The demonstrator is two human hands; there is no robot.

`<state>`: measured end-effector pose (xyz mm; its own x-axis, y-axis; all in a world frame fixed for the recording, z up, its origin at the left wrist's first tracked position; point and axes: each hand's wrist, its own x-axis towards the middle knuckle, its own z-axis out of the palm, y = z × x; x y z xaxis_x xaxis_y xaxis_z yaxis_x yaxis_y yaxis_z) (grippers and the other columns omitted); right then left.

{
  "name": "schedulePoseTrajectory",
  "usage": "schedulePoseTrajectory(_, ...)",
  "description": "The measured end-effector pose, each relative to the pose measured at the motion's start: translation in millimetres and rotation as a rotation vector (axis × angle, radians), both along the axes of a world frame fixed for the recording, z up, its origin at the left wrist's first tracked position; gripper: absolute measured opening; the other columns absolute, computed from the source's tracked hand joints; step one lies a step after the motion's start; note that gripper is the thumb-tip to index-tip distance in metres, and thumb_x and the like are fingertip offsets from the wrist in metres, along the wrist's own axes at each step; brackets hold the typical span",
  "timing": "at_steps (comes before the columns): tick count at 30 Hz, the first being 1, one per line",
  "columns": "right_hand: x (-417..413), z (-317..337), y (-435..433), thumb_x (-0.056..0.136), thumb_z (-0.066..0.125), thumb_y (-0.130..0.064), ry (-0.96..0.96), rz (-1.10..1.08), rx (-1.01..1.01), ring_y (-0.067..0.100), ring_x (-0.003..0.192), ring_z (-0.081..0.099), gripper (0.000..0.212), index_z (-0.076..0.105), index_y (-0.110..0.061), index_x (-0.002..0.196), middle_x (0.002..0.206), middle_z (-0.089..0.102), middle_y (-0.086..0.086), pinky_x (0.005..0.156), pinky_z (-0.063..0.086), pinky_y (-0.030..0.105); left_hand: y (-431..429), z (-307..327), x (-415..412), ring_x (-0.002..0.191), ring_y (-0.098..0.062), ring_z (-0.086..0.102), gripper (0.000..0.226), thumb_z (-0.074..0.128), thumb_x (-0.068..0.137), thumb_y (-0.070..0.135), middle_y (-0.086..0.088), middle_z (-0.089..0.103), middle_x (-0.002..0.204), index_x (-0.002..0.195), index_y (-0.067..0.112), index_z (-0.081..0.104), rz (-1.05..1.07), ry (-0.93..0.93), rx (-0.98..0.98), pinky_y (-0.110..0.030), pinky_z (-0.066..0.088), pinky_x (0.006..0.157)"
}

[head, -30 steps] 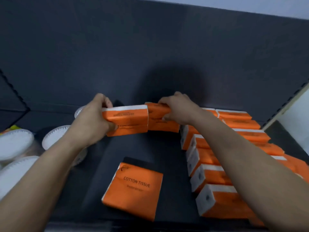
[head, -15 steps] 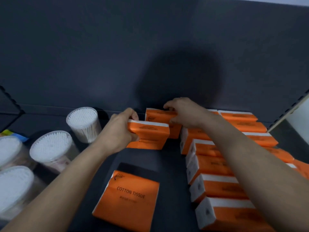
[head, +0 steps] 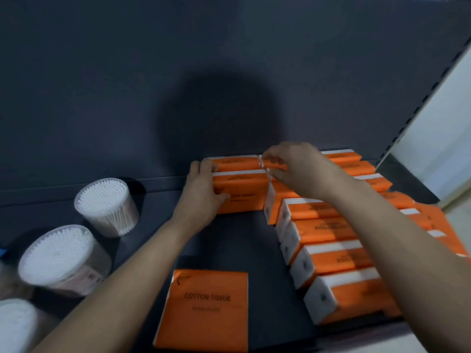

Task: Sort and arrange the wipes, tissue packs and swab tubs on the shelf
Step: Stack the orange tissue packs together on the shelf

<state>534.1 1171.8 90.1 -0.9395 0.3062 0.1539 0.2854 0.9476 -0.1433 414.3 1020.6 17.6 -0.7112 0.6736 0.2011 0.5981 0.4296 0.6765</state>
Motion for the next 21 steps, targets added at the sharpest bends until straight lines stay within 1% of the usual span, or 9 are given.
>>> schedulePoseTrajectory(2,4.9,-0.3,-7.4,0.086,0.058,-0.018,0.019,-0.002,-0.007,0.027,0.109,0.057,0.033,0.06,-0.015,0.119,0.115,0.063,0.009,0.093,0.044,0.038,-3.7,0.3,1.9,0.105,-0.022,0.05,0.062,0.075,0.073,0.011,-0.002,0.032,0.121,0.121,0.016,0.036,0.0,0.011,-0.007,-0.033,0.044,0.095)
schedulePoseTrajectory(4,8.3,0.0,-16.1,0.086,0.059,-0.017,0.023,-0.004,-0.014,0.025,0.107,0.057,0.035,0.059,-0.013,0.12,0.113,0.063,0.009,0.092,0.043,0.035,-11.0,3.0,1.7,0.108,-0.023,0.049,0.066,0.077,0.071,0.011,-0.004,0.031,0.124,0.123,0.016,0.036,-0.003,0.04,0.007,-0.035,0.043,0.097)
schedulePoseTrajectory(6,10.8,-0.1,-26.0,0.086,0.059,-0.016,0.031,-0.002,-0.023,0.025,0.107,0.056,0.036,0.059,-0.012,0.121,0.113,0.062,0.01,0.091,0.042,0.032,-21.8,7.5,0.7,0.107,-0.02,0.049,0.06,0.077,0.072,0.012,0.0,0.034,0.118,0.119,0.014,0.041,-0.002,0.086,0.045,-0.033,0.042,0.096)
schedulePoseTrajectory(8,13.4,-1.9,-36.7,0.086,0.059,-0.016,0.028,-0.003,-0.027,0.025,0.109,0.055,0.037,0.058,-0.012,0.123,0.116,0.061,0.009,0.092,0.039,0.03,-34.8,13.5,1.7,0.101,-0.012,0.047,0.049,0.073,0.076,0.013,0.006,0.036,0.11,0.116,0.014,0.045,-0.001,0.099,0.09,-0.025,0.041,0.09)
schedulePoseTrajectory(12,14.6,-10.0,-59.7,0.087,0.06,-0.02,-0.006,0.009,-0.039,0.022,0.113,0.053,0.038,0.056,-0.015,0.125,0.122,0.059,0.006,0.095,0.039,0.029,-66.9,21.4,8.9,0.091,-0.006,0.048,0.033,0.067,0.08,0.012,0.004,0.049,0.103,0.11,0.014,0.053,-0.001,0.121,0.148,-0.019,0.039,0.08)
schedulePoseTrajectory(15,14.2,-16.9,-76.3,0.088,0.059,-0.023,-0.06,0.054,-0.017,0.024,0.12,0.05,0.04,0.054,-0.016,0.127,0.127,0.057,0.007,0.1,0.038,0.033,-90.8,21.5,16.8,0.092,-0.007,0.05,0.03,0.066,0.081,0.01,0.003,0.052,0.103,0.11,0.013,0.056,-0.027,0.159,0.115,-0.02,0.04,0.083)
schedulePoseTrajectory(17,15.5,-20.5,-85.8,0.088,0.059,-0.024,-0.082,0.096,-0.011,0.025,0.119,0.05,0.04,0.054,-0.015,0.127,0.127,0.057,0.008,0.099,0.039,0.035,-105.4,20.9,24.5,0.095,-0.008,0.05,0.03,0.066,0.082,0.011,0.002,0.052,0.104,0.111,0.012,0.057,-0.059,0.181,0.052,-0.019,0.038,0.084)
schedulePoseTrajectory(19,18.1,-22.4,-94.3,0.087,0.06,-0.025,-0.08,0.136,-0.019,0.024,0.116,0.052,0.039,0.056,-0.014,0.125,0.125,0.058,0.007,0.098,0.04,0.035,-118.6,20.8,34.6,0.097,-0.008,0.05,0.03,0.065,0.083,0.012,0.004,0.052,0.105,0.112,0.012,0.057,-0.061,0.195,0.012,-0.015,0.035,0.084)
schedulePoseTrajectory(21,21.9,-23.0,-100.7,0.088,0.06,-0.026,-0.072,0.178,-0.032,0.021,0.116,0.051,0.038,0.056,-0.016,0.125,0.125,0.058,0.005,0.099,0.036,0.033,-130.2,21.5,46.2,0.098,-0.005,0.05,0.03,0.066,0.083,0.014,0.005,0.054,0.106,0.112,0.014,0.057,-0.026,0.199,0.007,-0.012,0.033,0.083)
